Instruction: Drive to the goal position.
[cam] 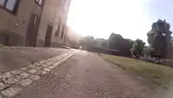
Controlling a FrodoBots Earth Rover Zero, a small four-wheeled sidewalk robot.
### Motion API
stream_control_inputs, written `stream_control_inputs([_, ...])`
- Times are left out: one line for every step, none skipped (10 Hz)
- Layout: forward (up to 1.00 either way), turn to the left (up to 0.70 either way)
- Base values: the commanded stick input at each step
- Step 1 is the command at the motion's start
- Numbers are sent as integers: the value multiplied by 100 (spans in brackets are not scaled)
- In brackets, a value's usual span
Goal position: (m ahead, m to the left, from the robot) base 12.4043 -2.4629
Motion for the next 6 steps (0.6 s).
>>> stream_control_inputs([44, 2])
stream_control_inputs([44, 2])
stream_control_inputs([44, 2])
stream_control_inputs([44, 2])
stream_control_inputs([44, 2])
stream_control_inputs([44, 2])
